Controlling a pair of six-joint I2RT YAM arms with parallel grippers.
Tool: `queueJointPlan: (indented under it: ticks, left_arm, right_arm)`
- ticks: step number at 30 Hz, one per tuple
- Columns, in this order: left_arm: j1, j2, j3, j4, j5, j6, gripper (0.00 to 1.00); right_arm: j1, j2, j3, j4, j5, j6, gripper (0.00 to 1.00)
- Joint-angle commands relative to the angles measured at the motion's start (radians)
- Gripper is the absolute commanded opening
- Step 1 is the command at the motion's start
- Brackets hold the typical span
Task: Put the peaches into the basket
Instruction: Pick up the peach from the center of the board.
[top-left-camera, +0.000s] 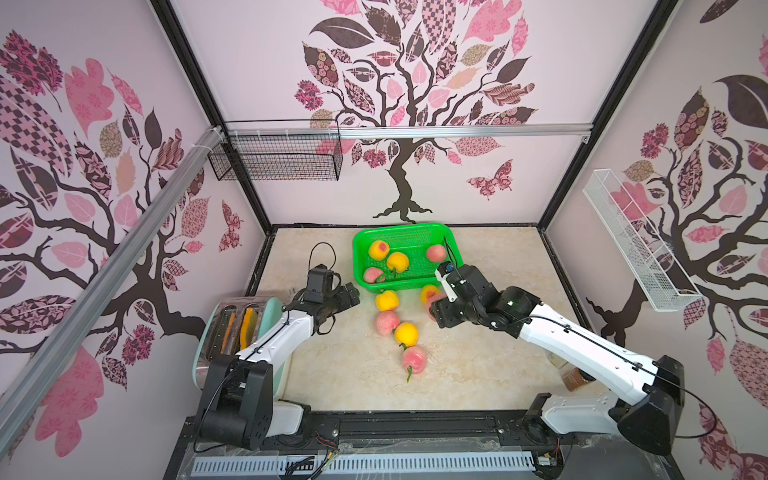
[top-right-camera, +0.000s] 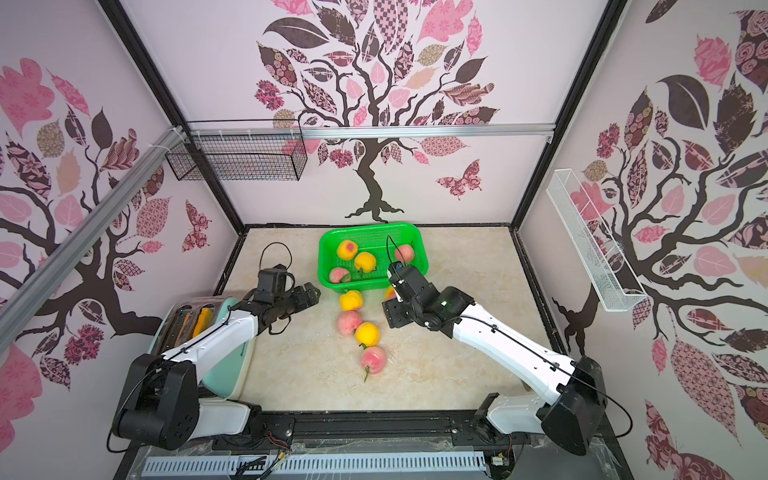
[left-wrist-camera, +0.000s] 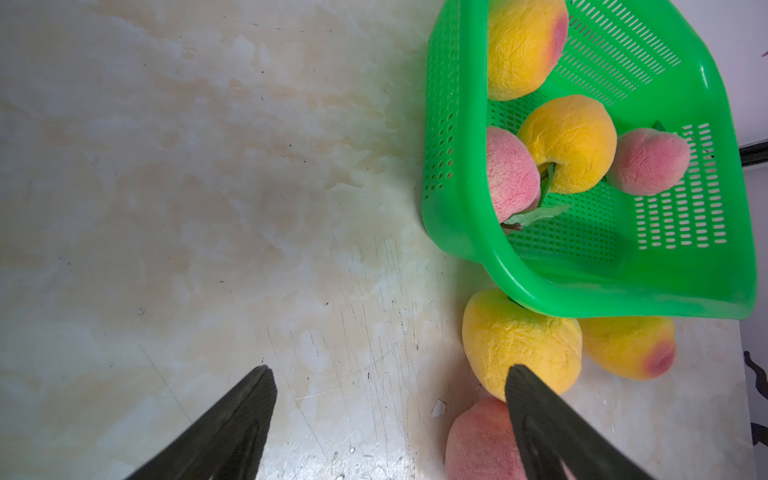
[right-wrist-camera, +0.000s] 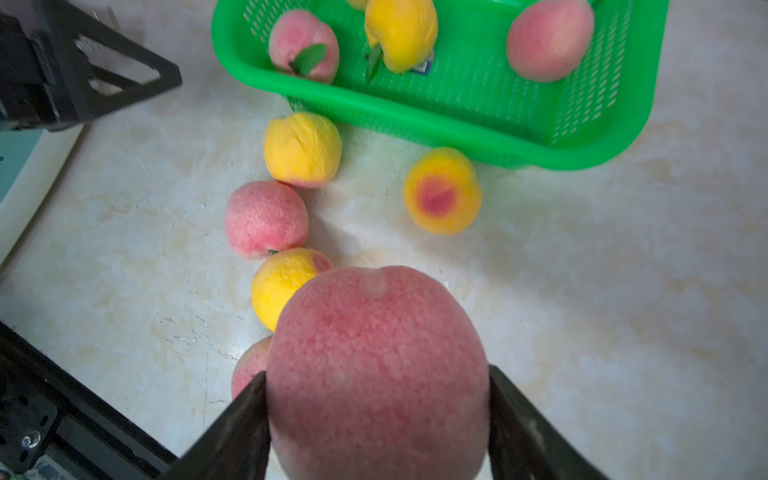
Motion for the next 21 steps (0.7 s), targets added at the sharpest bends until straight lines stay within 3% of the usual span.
queueJointPlan:
  ticks: [1, 9, 21]
  left_arm:
    - [0.004, -0.018, -0.007, -0.003, 0.019, 0.012, 0.90]
    - [0.004, -0.017, -0.002, -0.014, 0.054, 0.004, 0.90]
    - [0.004, -0.061, -0.030, -0.026, 0.090, -0.004, 0.90]
  right_arm:
    - [-0.010, 0.061, 0.112, 0.068, 0.039, -0.063, 0.63]
    - [-0.111, 0.271, 0.392, 0.112, -0.055, -0.113, 0.63]
    - [-0.233, 0.682, 0.815, 0.032, -0.018, -0.199, 0.63]
